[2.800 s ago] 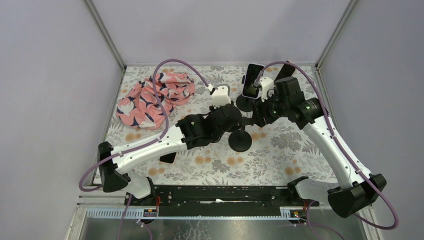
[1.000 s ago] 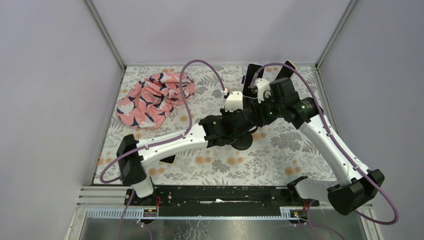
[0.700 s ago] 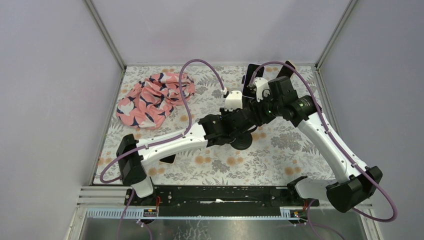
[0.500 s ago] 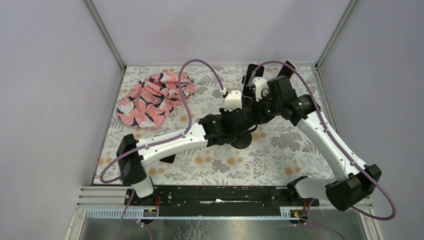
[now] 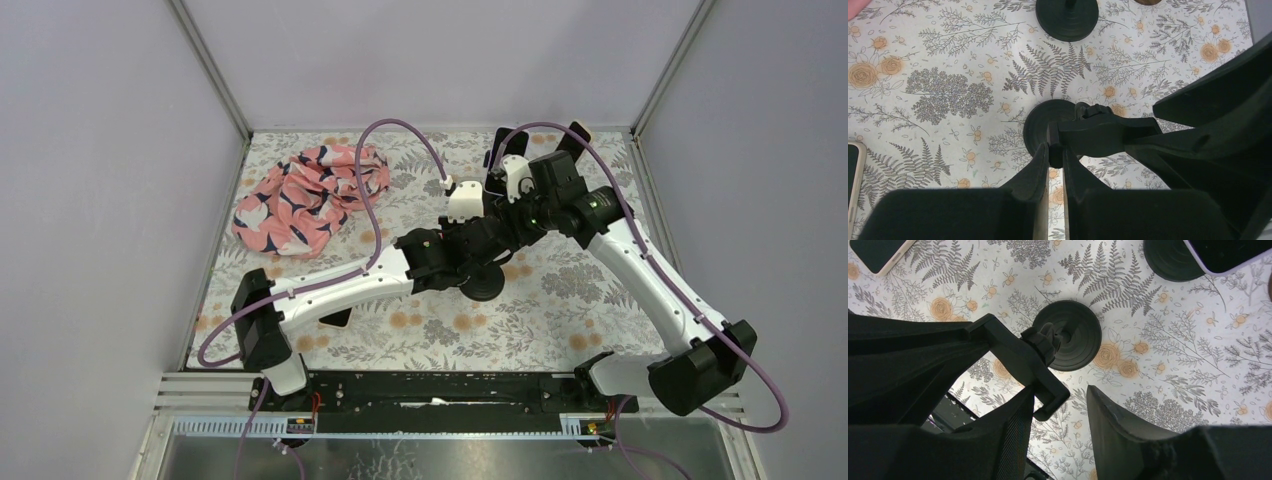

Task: Place the phone on the phone stand
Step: Adjust the phone stand at the center of the board.

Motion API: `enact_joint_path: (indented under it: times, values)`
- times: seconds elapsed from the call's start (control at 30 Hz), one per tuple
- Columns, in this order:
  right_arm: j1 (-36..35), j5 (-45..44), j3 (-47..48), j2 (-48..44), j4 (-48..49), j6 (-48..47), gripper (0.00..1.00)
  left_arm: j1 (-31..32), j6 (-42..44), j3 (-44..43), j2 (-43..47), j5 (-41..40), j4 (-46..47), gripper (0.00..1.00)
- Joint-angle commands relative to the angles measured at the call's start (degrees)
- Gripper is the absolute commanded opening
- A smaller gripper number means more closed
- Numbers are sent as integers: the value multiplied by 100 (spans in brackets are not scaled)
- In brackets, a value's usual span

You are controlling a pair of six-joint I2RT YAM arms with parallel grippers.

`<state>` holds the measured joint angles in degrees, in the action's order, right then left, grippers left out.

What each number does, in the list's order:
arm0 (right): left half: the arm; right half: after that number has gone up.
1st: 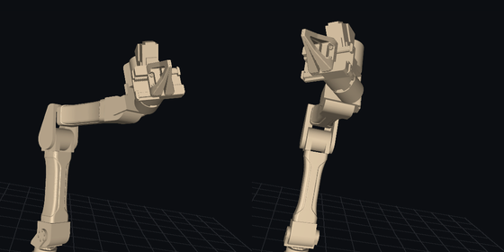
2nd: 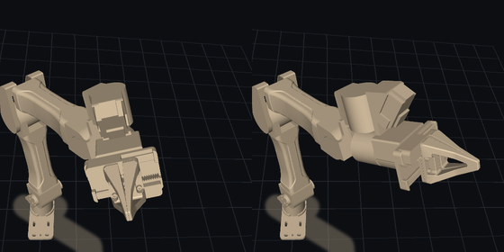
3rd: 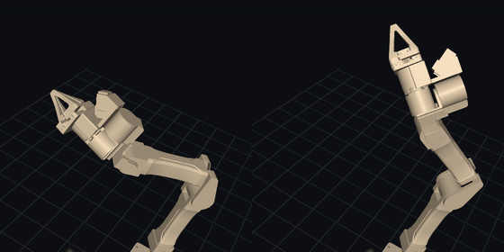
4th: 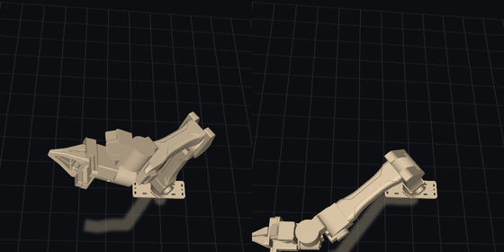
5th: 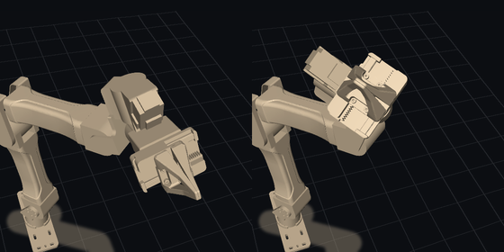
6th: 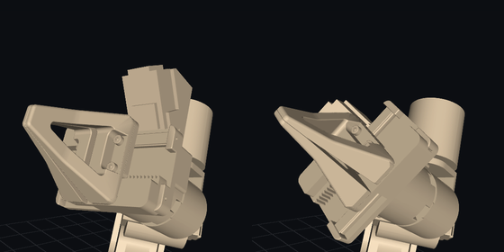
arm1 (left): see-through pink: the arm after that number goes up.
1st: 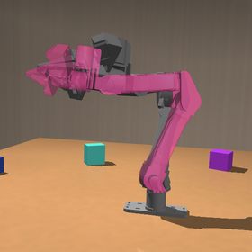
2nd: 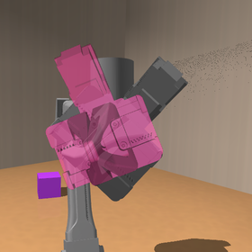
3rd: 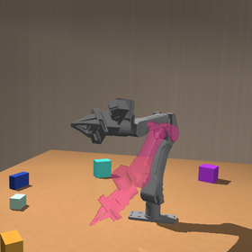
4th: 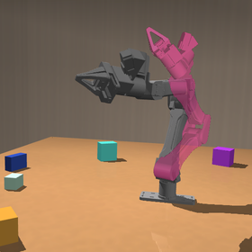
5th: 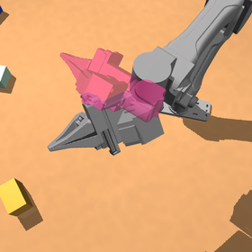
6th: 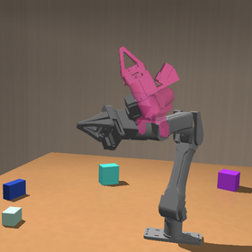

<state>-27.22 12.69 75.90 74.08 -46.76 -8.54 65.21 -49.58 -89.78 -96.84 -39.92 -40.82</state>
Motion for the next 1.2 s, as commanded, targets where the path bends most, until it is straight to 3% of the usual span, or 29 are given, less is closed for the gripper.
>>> enact_joint_path:
  times: [0.0,0.1,0.23,0.53,0.77,1.17]
  values:
    - [-2,-28,188,137,126,-39,49,31,-87,-2,257,-13,249,0]
    - [-4,-23,150,101,105,-58,48,36,-63,3,246,-70,250,0]
    - [-1,-244,71,-52,77,-116,26,31,-14,17,235,-173,240,0]
    - [250,-611,-187,-334,24,-231,6,-52,106,311,578,-739,23,0]
    - [564,-711,-443,-395,90,-368,0,-196,211,590,929,-777,-6,0]
    - [1232,-448,-438,-388,-140,-887,0,-458,347,919,1255,-628,-101,0]
